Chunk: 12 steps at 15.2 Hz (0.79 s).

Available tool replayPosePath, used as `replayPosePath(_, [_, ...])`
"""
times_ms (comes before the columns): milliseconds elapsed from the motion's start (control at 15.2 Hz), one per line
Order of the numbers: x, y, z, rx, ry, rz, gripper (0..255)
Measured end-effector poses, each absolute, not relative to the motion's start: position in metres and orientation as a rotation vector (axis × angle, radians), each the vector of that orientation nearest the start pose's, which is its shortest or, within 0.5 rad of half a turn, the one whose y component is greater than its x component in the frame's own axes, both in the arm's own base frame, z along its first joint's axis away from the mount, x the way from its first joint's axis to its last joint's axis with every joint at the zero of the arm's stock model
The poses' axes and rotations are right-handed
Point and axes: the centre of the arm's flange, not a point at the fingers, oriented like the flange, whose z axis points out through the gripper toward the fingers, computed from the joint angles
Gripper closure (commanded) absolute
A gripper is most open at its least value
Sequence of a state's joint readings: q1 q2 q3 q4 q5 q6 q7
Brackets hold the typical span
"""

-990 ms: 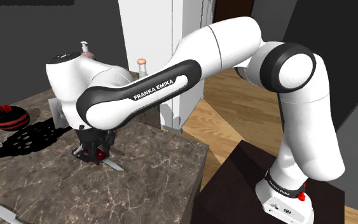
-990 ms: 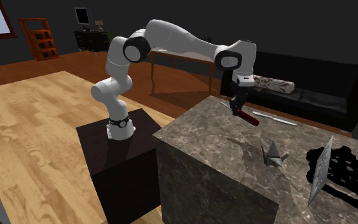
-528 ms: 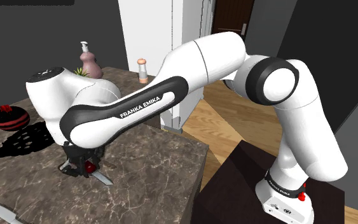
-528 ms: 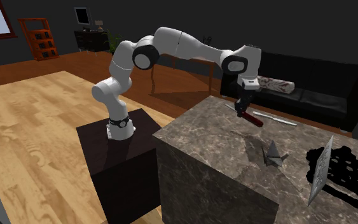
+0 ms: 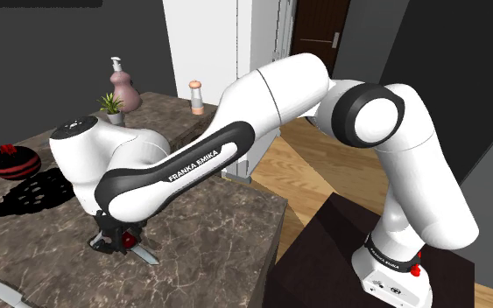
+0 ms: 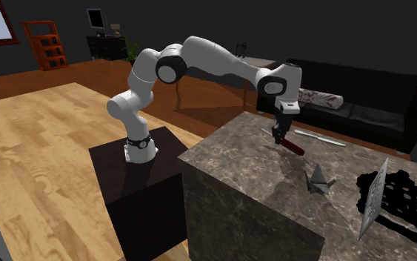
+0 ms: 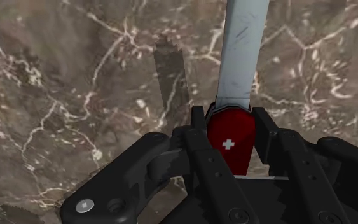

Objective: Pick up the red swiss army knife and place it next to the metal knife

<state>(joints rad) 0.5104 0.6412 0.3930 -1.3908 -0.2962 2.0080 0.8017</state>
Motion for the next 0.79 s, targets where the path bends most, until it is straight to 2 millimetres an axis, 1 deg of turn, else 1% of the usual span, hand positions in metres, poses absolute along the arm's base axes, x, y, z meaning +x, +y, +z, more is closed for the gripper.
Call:
replayPosePath(198, [0.503, 0.518, 0.342, -3.137, -0.237, -0.074, 255])
replayPosePath(594, [0.504, 0.518, 0.339, -3.138, -0.237, -0.075, 255])
replayPosePath(660, [0.504, 0.518, 0.339, -3.138, -0.237, -0.075, 0])
replayPosePath(792, [0.504, 0.518, 0.339, -3.138, -0.237, -0.075, 0])
